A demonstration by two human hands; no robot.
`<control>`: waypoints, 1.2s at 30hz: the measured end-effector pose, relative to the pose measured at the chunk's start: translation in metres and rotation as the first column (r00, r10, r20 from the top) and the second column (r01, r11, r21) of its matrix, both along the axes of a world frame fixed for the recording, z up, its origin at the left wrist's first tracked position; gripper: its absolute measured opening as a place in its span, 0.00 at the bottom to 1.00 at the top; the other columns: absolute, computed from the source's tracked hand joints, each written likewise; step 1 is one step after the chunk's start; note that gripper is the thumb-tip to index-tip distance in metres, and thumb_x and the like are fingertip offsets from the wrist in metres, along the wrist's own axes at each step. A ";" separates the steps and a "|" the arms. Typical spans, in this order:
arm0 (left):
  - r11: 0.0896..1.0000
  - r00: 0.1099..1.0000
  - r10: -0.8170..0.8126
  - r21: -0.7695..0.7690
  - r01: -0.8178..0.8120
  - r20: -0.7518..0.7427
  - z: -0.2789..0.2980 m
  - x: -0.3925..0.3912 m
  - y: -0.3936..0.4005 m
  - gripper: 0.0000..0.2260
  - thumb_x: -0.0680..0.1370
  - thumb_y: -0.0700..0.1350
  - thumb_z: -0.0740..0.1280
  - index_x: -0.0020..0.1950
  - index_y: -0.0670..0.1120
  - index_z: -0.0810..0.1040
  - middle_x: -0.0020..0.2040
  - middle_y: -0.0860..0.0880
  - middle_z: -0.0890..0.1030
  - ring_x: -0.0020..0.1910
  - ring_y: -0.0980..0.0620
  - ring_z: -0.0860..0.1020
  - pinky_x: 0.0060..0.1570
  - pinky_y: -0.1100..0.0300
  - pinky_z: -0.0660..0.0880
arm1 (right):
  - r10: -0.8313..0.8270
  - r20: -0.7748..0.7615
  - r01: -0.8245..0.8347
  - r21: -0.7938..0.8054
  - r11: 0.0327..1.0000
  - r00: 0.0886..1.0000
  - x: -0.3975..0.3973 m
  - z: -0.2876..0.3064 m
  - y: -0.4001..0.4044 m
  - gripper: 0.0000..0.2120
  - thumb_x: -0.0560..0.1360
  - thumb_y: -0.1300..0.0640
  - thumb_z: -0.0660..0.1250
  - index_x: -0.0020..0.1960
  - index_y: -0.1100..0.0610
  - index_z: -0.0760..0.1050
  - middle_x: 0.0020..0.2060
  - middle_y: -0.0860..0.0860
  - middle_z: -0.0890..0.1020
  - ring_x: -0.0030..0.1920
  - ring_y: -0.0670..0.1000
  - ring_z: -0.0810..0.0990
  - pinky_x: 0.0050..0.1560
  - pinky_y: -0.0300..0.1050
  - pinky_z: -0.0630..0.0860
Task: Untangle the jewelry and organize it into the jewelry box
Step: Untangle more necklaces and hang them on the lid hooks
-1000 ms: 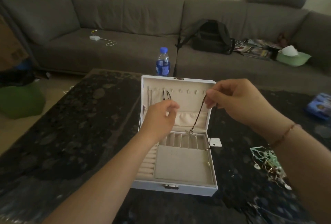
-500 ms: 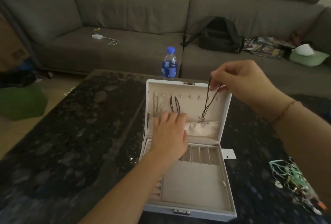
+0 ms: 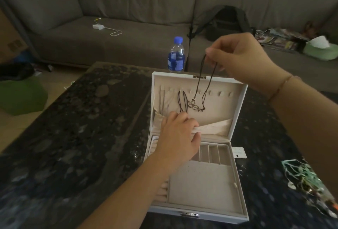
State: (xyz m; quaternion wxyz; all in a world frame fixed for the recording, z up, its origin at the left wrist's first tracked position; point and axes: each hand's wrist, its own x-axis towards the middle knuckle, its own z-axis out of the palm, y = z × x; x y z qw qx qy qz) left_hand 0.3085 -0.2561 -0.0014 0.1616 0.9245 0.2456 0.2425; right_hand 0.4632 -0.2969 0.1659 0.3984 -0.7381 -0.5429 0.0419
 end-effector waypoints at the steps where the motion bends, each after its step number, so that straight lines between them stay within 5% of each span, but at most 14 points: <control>1: 1.000 1.000 -0.001 -0.002 0.001 0.003 -0.001 0.000 0.000 0.11 0.79 0.52 0.65 0.59 0.50 0.79 0.54 0.55 0.73 0.58 0.53 0.67 0.61 0.54 0.66 | -0.009 0.066 0.010 -0.016 1.000 0.998 0.000 0.000 0.001 0.09 0.79 0.51 0.65 0.45 0.53 0.80 0.35 0.49 0.82 0.34 0.44 0.79 0.38 0.34 0.77; 4: 1.000 1.000 -0.006 -0.004 0.006 0.027 -0.001 -0.001 0.000 0.11 0.79 0.51 0.65 0.59 0.50 0.80 0.54 0.55 0.74 0.57 0.54 0.67 0.61 0.55 0.67 | -0.030 0.244 0.045 -0.053 0.998 0.969 -0.003 -0.006 -0.001 0.07 0.79 0.50 0.65 0.47 0.51 0.78 0.35 0.43 0.77 0.35 0.39 0.75 0.35 0.27 0.68; 10: 1.000 1.000 -0.025 -0.012 0.025 0.015 -0.002 -0.001 0.001 0.13 0.79 0.52 0.64 0.61 0.50 0.78 0.54 0.55 0.73 0.58 0.54 0.66 0.62 0.54 0.68 | -0.014 0.523 0.021 -0.008 1.000 0.852 -0.011 -0.030 -0.011 0.09 0.78 0.52 0.65 0.46 0.55 0.80 0.39 0.50 0.75 0.38 0.50 0.73 0.39 0.48 0.74; 14: 0.997 1.000 -0.007 -0.076 0.009 0.022 0.002 -0.001 -0.001 0.11 0.80 0.51 0.64 0.62 0.51 0.76 0.54 0.55 0.74 0.57 0.55 0.67 0.61 0.56 0.70 | 0.003 0.648 0.090 -0.110 0.990 0.762 -0.020 -0.045 -0.011 0.11 0.80 0.46 0.61 0.50 0.49 0.80 0.37 0.46 0.76 0.36 0.50 0.74 0.33 0.41 0.65; 19: 0.913 0.965 0.225 -0.374 -0.161 0.134 0.018 0.008 0.007 0.13 0.81 0.52 0.65 0.64 0.53 0.68 0.39 0.55 0.75 0.37 0.56 0.77 0.38 0.68 0.74 | -0.019 0.650 0.178 -0.180 0.967 0.759 -0.024 -0.065 0.003 0.14 0.82 0.45 0.57 0.54 0.48 0.80 0.40 0.49 0.82 0.39 0.51 0.77 0.35 0.42 0.66; 23: 0.924 0.946 0.301 -0.284 -0.258 0.122 0.026 0.023 0.013 0.16 0.81 0.58 0.62 0.65 0.51 0.69 0.44 0.57 0.76 0.36 0.56 0.77 0.35 0.67 0.72 | -0.146 0.618 0.196 -0.014 0.980 0.772 -0.021 -0.084 0.010 0.13 0.81 0.47 0.61 0.52 0.49 0.83 0.39 0.50 0.84 0.39 0.55 0.80 0.34 0.41 0.61; 27: 0.922 0.934 0.348 -0.205 -0.327 0.078 0.026 0.031 0.017 0.18 0.81 0.63 0.58 0.60 0.50 0.71 0.40 0.55 0.77 0.32 0.56 0.75 0.29 0.65 0.67 | -0.259 0.617 0.179 0.191 0.965 0.743 -0.016 -0.096 0.013 0.07 0.76 0.51 0.70 0.45 0.52 0.84 0.29 0.51 0.82 0.28 0.57 0.80 0.32 0.39 0.65; 33: 0.928 0.934 0.358 -0.119 -0.353 0.023 0.023 0.034 0.017 0.17 0.80 0.62 0.60 0.52 0.48 0.75 0.40 0.50 0.81 0.35 0.50 0.79 0.34 0.57 0.76 | -0.287 0.632 0.171 0.239 0.956 0.720 -0.012 -0.104 0.014 0.08 0.76 0.49 0.70 0.43 0.52 0.83 0.27 0.49 0.81 0.26 0.54 0.78 0.30 0.38 0.62; 36: 0.932 0.933 0.359 -0.048 -0.359 -0.018 0.024 0.036 0.017 0.14 0.82 0.58 0.59 0.51 0.49 0.76 0.37 0.51 0.77 0.32 0.50 0.76 0.30 0.59 0.69 | -0.310 0.639 0.169 0.274 0.947 0.704 -0.011 -0.107 0.015 0.09 0.75 0.49 0.69 0.42 0.52 0.83 0.26 0.49 0.80 0.24 0.53 0.77 0.32 0.37 0.61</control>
